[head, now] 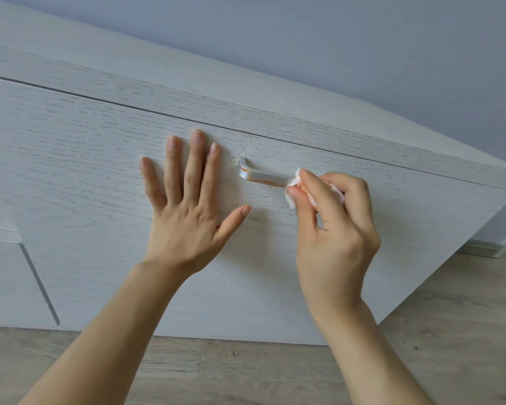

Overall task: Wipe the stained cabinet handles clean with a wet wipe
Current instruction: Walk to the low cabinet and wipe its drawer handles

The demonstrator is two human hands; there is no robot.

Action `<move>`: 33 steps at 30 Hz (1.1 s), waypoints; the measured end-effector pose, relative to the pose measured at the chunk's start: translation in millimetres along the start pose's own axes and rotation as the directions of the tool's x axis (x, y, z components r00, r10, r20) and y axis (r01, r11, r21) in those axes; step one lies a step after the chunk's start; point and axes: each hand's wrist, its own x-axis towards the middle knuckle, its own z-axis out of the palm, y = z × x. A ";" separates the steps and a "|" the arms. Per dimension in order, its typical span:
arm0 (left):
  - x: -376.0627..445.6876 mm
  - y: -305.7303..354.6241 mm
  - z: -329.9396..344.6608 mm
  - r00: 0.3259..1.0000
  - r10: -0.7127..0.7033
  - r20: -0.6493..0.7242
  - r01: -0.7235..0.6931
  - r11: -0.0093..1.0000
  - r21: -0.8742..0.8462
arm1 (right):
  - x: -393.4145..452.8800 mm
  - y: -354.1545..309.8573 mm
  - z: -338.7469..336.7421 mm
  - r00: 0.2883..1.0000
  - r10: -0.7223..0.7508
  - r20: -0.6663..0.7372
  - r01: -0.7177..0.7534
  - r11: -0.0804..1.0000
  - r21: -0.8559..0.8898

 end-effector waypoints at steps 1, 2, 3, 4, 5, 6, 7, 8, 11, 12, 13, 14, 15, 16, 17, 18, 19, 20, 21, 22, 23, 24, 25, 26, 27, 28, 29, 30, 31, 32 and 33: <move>-0.1 0.3 0.0 1.000 0.002 -0.003 -0.002 1.000 -0.002 | 0.5 0.3 -0.6 1.000 0.007 0.009 -0.008 1.000 0.006; -0.2 0.0 0.1 1.000 0.002 -0.007 -0.002 1.000 -0.001 | 1.3 2.0 -3.0 0.999 0.040 0.009 -0.041 0.999 0.023; -0.3 -0.5 0.1 1.000 0.001 -0.010 -0.001 1.000 -0.001 | 1.8 4.8 -6.3 0.996 0.084 0.004 -0.084 0.996 0.044; -0.5 -0.7 0.1 1.000 -0.001 -0.009 0.001 1.000 -0.002 | 2.0 7.6 -9.9 0.993 0.116 -0.002 -0.116 0.992 0.059; -0.4 -0.6 0.3 1.000 -0.003 -0.006 0.003 1.000 -0.003 | 2.5 8.9 -11.4 0.992 0.125 -0.005 -0.124 0.990 0.066; -0.4 -0.7 0.3 1.000 -0.002 -0.004 0.002 1.000 -0.002 | 3.2 8.5 -10.5 0.994 0.110 -0.002 -0.110 0.992 0.066; -0.5 -0.7 0.4 1.000 -0.001 -0.005 0.001 1.000 0.000 | 4.0 7.3 -7.9 0.997 0.080 0.005 -0.080 0.995 0.058; -0.4 -0.9 0.4 1.000 0.001 -0.007 -0.001 1.000 0.000 | 4.7 6.2 -4.9 0.999 0.043 0.012 -0.043 0.998 0.040; -0.3 -0.9 0.9 1.000 0.001 -0.011 -0.001 1.000 -0.001 | 5.8 10.3 -3.2 0.999 -0.037 0.025 0.038 0.999 -0.023; -0.5 -0.8 1.1 1.000 0.001 -0.010 -0.001 1.000 -0.003 | 5.8 11.7 -4.2 0.999 -0.029 0.016 0.030 0.999 -0.032; -0.7 -0.8 1.4 1.000 -0.001 -0.011 0.001 1.000 -0.005 | 6.4 11.3 -3.8 1.000 -0.021 0.003 0.021 0.999 -0.026; -1.0 -0.9 1.6 1.000 -0.003 -0.014 0.003 1.000 -0.002 | 7.0 9.3 -1.9 1.000 -0.029 -0.001 0.029 1.000 -0.009; -1.0 -0.8 1.9 1.000 -0.002 -0.017 0.002 1.000 0.002 | 7.6 6.6 1.4 0.999 -0.054 0.009 0.054 0.999 0.005; -0.9 -0.6 1.9 1.000 0.000 -0.017 0.000 1.000 0.004 | 7.8 4.1 4.2 0.996 -0.080 0.030 0.080 0.997 0.013; -0.9 -0.4 1.9 1.000 0.002 -0.016 -0.002 1.000 0.003 | 8.0 2.8 6.0 0.995 -0.091 0.046 0.090 0.996 0.016; -0.9 -0.8 1.4 1.000 0.004 -0.013 -0.004 1.000 -0.001 | 7.9 3.3 5.8 0.996 -0.077 0.047 0.077 0.997 0.016; -1.0 -1.0 1.0 1.000 0.005 -0.010 -0.005 1.000 -0.004 | 7.4 4.9 3.6 0.998 -0.049 0.037 0.048 0.999 0.017; -1.1 -1.3 0.5 1.000 0.007 -0.009 -0.007 1.000 -0.006 | 6.6 6.7 0.7 0.999 -0.024 0.023 0.024 1.000 0.020; -0.9 -1.4 0.1 1.000 0.007 -0.008 -0.007 1.000 -0.008 | 6.0 7.6 -1.7 1.000 -0.012 0.015 0.012 1.000 0.025; -0.8 -1.3 -0.2 1.000 0.007 -0.007 -0.007 1.000 -0.014 | 6.3 7.2 -2.8 1.000 -0.010 0.013 0.009 0.999 0.034; -0.8 -1.0 -0.2 1.000 0.006 -0.007 -0.006 1.000 -0.021 | 8.0 5.5 -2.4 1.000 -0.013 0.012 0.012 0.999 0.050; -0.8 -0.8 0.0 1.000 0.006 -0.010 -0.006 1.000 -0.025 | 10.5 3.6 -0.5 1.000 -0.023 0.011 0.022 0.998 0.067; -0.8 -0.6 0.4 1.000 0.006 -0.015 -0.006 1.000 -0.025 | 12.7 2.2 2.0 0.999 -0.041 0.015 0.040 0.996 0.075; -0.8 -0.8 0.8 1.000 0.007 -0.020 -0.007 1.000 -0.022 | 13.7 1.6 4.4 0.997 -0.066 0.029 0.064 0.996 0.066; -0.6 -0.7 1.5 1.000 0.008 -0.023 -0.009 1.000 -0.019 | 13.5 2.1 6.1 0.995 -0.093 0.047 0.091 0.995 0.042; -0.6 -0.9 2.1 1.000 0.009 -0.025 -0.009 1.000 -0.017 | 12.5 3.7 7.1 0.991 -0.121 0.065 0.120 0.993 0.010; -0.4 -1.2 2.7 1.000 0.008 -0.027 -0.008 1.000 -0.015 | 11.3 5.7 7.2 0.985 -0.151 0.081 0.153 0.988 -0.020; -0.4 -1.5 3.1 1.000 0.008 -0.030 -0.008 1.000 -0.014 | 10.3 8.0 6.5 0.978 -0.185 0.098 0.191 0.980 -0.049; -0.5 -1.7 3.4 0.999 0.008 -0.033 -0.008 1.000 -0.012 | 9.7 10.5 5.4 0.969 -0.221 0.113 0.229 0.971 -0.070; -0.8 -1.8 3.7 0.999 0.008 -0.037 -0.008 1.000 -0.013 | 9.7 12.8 3.9 0.961 -0.250 0.120 0.261 0.962 -0.080; -1.2 -1.5 3.8 0.999 0.008 -0.039 -0.008 1.000 -0.016 | 10.5 14.3 2.3 0.957 -0.267 0.115 0.277 0.958 -0.079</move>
